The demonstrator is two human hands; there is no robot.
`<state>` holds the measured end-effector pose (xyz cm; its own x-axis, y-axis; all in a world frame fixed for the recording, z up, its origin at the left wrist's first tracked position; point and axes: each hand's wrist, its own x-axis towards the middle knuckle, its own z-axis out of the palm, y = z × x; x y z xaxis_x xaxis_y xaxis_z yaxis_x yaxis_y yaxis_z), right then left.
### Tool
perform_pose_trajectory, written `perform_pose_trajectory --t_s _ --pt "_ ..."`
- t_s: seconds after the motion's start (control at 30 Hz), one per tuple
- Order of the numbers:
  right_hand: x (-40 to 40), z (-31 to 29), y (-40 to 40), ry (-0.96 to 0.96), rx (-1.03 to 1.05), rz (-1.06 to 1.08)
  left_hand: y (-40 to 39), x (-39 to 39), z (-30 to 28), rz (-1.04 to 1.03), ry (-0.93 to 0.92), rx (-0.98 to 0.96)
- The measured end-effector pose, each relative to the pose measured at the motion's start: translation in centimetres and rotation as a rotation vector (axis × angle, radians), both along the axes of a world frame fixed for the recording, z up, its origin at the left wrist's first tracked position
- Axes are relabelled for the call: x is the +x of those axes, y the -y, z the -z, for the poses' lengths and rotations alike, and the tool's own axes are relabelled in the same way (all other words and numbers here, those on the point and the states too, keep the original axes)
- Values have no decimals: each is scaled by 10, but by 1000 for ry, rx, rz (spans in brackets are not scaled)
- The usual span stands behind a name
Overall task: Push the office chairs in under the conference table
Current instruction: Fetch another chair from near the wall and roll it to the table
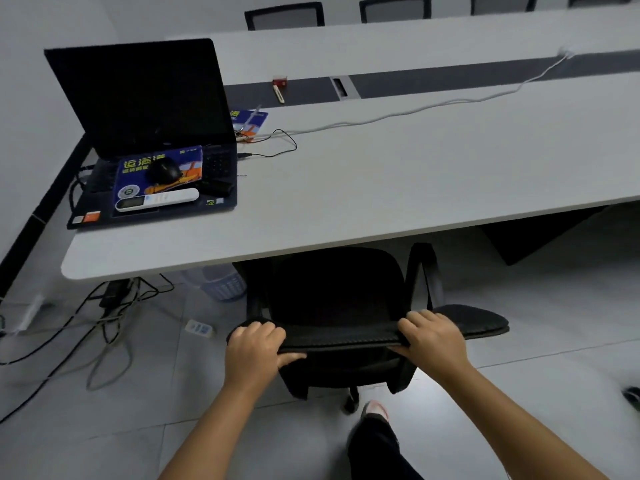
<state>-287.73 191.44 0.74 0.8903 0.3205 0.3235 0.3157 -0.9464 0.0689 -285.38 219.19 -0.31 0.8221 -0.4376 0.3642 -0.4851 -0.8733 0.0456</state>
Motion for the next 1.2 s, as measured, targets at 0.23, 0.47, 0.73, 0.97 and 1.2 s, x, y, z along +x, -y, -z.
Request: perform_pose_trajectory --t_s 0.23,0.47,0.73,0.97,1.2 --pt "56 1 -1 -14 10 -23 7 56 -13 -89 -96 66" --pt "124 -2 25 -27 17 -100 33 93 -8 -214 -48 91" --pt "170 5 26 -6 51 -146 45 120 -15 -359 -142 9" --pt "169 6 28 -43 80 -138 45 117 -15 -383 -236 23" --pt "164 1 29 -122 172 -11 73 113 -40 -254 -458 -40"
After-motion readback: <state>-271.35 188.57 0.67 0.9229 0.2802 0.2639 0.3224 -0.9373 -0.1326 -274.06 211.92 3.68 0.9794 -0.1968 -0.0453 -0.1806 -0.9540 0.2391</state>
